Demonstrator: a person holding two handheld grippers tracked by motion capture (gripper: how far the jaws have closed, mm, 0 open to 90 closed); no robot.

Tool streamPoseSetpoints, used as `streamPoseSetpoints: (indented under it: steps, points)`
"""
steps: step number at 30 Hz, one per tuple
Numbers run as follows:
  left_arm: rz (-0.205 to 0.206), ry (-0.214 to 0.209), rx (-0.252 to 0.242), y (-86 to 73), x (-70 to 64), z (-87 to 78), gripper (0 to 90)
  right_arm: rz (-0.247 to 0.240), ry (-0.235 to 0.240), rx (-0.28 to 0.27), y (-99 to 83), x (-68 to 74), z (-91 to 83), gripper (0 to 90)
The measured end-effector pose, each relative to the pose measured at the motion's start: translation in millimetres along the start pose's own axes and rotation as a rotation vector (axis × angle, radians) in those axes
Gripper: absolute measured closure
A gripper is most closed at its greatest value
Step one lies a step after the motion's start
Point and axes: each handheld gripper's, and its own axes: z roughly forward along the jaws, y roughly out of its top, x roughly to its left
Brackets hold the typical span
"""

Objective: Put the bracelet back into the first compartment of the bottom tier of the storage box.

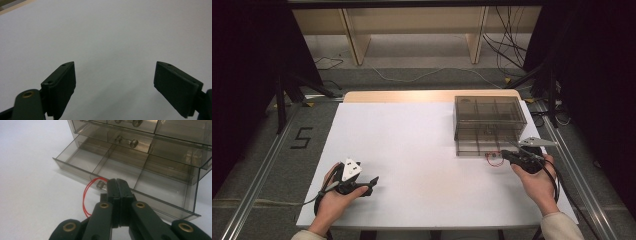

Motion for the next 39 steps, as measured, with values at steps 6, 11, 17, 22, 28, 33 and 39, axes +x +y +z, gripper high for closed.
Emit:
streamPoseSetpoints:
  steps: [6,11,17,22,28,33,39]
  points:
    - [0.001,-0.001,0.001,0.2,-0.2,0.2,17.8,0.002,-0.001,0.000,1.6,0.6,0.5,90.0]
    - [0.003,0.002,0.000,0.3,0.1,0.1,17.8,-0.003,-0.002,-0.009,3.2,0.7,1.4,90.0]
    - [0.004,0.001,-0.002,0.5,-0.2,0.3,17.8,-0.002,-0.004,-0.011,5.4,1.9,2.1,90.0]
    - [0.002,0.002,-0.005,0.5,-0.4,0.5,17.8,-0.009,-0.003,-0.014,7.4,2.5,3.2,90.0]
    - [0.004,0.002,-0.004,0.6,-0.3,0.4,17.8,-0.007,-0.005,-0.017,9.2,2.9,4.2,90.0]
    - [0.003,0.002,-0.004,0.7,-0.3,0.5,17.8,-0.004,-0.008,-0.016,10.2,3.2,5.0,90.0]
    - [0.003,0.001,-0.004,0.9,-0.5,0.6,17.8,-0.008,-0.009,-0.022,12.1,3.1,6.0,90.0]
